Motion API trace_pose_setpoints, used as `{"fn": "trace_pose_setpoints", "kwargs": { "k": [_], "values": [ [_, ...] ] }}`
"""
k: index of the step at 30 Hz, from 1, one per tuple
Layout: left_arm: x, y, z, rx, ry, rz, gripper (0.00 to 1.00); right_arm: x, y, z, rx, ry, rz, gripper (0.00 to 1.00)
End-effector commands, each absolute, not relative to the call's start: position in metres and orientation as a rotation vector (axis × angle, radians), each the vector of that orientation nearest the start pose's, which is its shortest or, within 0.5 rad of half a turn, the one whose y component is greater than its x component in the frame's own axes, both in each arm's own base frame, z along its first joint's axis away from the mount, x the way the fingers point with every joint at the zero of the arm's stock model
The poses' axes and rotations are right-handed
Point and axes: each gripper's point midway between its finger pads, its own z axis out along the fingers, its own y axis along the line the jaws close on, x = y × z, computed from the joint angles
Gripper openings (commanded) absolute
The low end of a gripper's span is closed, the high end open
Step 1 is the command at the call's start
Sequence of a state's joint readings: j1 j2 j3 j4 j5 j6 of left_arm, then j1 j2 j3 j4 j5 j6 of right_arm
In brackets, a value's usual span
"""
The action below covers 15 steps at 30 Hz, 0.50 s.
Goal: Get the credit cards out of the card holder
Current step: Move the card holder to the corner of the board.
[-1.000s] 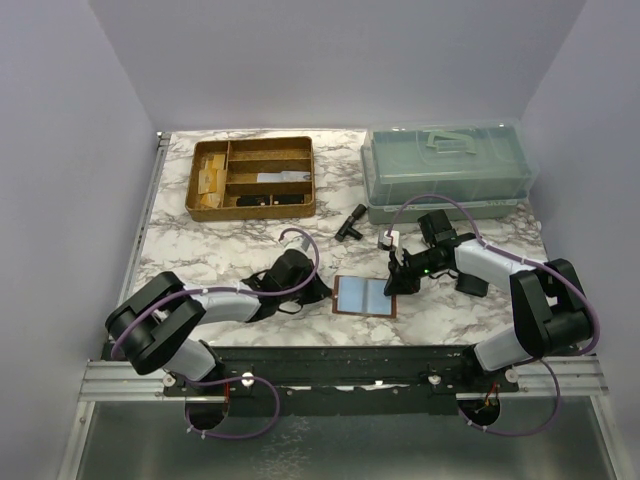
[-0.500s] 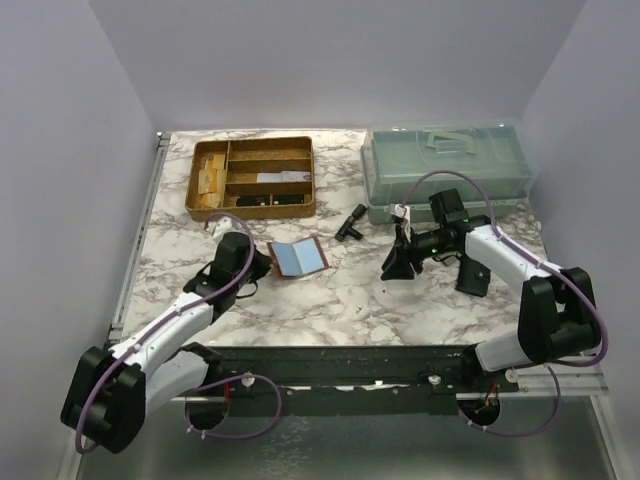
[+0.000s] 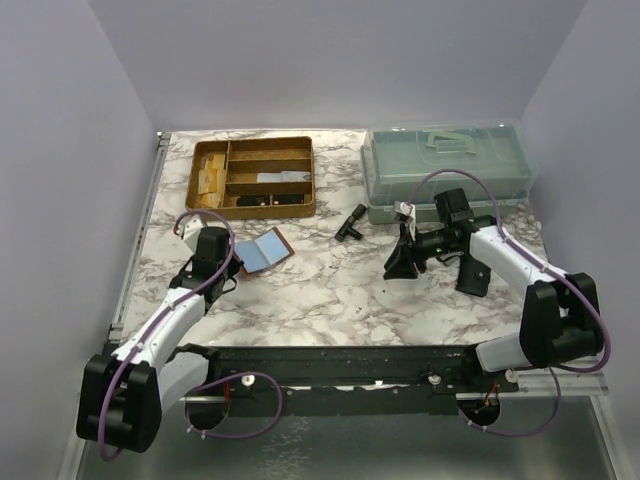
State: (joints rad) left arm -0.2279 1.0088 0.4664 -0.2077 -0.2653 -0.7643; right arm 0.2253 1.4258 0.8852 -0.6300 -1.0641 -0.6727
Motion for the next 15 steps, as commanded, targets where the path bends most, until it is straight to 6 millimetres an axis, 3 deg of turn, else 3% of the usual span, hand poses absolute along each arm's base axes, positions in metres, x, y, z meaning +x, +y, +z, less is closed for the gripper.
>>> {"fn": "trace_pose_setpoints", "kwargs": {
  "k": [1,5,8,10,12,15],
  "values": [
    [0.285,-0.027,0.096,-0.862,2.054,-0.148,0.08,0.225,0.195,0.131,-1.213,1.901,1.207,0.43],
    [0.278,-0.032,0.125,-0.874,1.980,-0.253,0.17,0.227,0.193,0.134,-1.209,1.890,1.189,0.43],
    [0.272,-0.038,0.154,-0.860,1.883,-0.373,0.59,0.230,0.191,0.138,-1.204,1.881,1.171,0.43],
    [0.268,-0.044,0.172,-0.801,1.849,-0.438,0.79,0.231,0.189,0.141,-1.198,1.875,1.166,0.43],
    [0.264,-0.053,0.185,-0.732,1.852,-0.489,0.88,0.232,0.187,0.145,-1.192,1.867,1.167,0.43],
    [0.260,-0.074,0.204,-0.581,1.888,-0.586,0.93,0.236,0.181,0.151,-1.178,1.862,1.148,0.44]
  ]
}}
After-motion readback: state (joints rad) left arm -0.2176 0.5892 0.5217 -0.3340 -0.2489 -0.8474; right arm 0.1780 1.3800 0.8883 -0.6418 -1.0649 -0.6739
